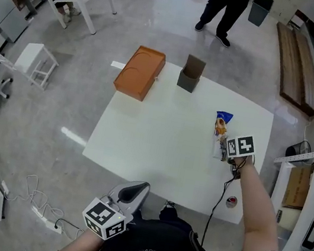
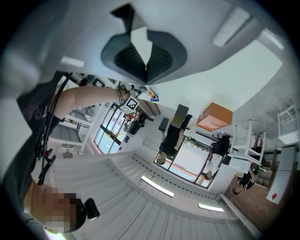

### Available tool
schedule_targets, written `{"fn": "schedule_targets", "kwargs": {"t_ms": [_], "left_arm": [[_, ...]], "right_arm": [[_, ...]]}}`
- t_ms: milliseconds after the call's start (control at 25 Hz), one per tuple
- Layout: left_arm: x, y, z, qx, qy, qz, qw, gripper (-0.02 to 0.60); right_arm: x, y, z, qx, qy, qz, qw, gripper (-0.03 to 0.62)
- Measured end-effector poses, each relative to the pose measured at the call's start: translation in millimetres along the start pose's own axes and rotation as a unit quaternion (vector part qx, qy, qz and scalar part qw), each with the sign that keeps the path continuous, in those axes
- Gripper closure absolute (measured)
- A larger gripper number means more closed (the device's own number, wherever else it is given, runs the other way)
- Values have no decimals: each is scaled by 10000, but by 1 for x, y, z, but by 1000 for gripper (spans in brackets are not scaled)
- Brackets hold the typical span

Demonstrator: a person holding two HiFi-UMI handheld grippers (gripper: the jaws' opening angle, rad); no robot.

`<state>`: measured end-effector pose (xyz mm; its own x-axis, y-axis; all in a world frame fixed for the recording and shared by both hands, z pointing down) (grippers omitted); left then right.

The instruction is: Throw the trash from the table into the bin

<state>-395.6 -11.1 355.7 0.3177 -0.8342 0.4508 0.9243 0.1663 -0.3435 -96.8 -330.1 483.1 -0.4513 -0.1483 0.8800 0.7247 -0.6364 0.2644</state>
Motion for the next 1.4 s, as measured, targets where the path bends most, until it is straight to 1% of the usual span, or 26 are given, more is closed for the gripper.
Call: {"fn": "schedule_targets", "kwargs": {"t_ms": [120, 280, 440, 640, 760, 880, 1000, 1160, 1400], "left_arm": [[1, 2, -3, 77, 3, 132, 9999, 574], [5, 2, -7, 201, 4, 377, 9991, 574], [6, 3, -12, 364, 2, 670, 9971, 574], [3, 4, -19, 547, -14, 1027, 9932, 574], [-1, 3, -21, 645, -23, 1220, 9904, 574], [-4, 0, -24, 792, -41, 1496, 9856, 574], [-9, -4, -25, 898, -63, 1729, 9808, 574], [-14, -4, -24, 1011, -104, 2061, 9732, 574], [-16, 1, -17, 1221, -277, 2630, 9566, 574]], "right_arm": [[-15, -7, 2, 48, 352, -53, 9994, 580], [-41, -20, 10, 194, 993, -143, 9948, 582], [-70, -39, 23, 304, 1597, -161, 9866, 582], [-103, -66, 41, 493, 2249, -145, 9730, 582], [-122, -89, 53, 571, 2730, -169, 9602, 583], [-144, -115, 71, 602, 3293, -122, 9422, 583], [-161, -144, 88, 607, 3703, -19, 9269, 583], [-182, -179, 117, 678, 4099, 190, 9094, 583], [-205, -227, 166, 906, 4472, 622, 8877, 583]]}}
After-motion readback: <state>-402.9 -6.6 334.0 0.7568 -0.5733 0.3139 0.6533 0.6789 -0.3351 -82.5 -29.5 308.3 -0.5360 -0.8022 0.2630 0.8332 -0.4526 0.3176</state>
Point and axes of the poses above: the fingertips, and each gripper's own axes: x forward along the fingers, y to its right, z out of its underside, the point moved 10 cm from there along -x, backward along the fingers, and after that the axes turned 11 degrees about -z, right-handed, at the moved point
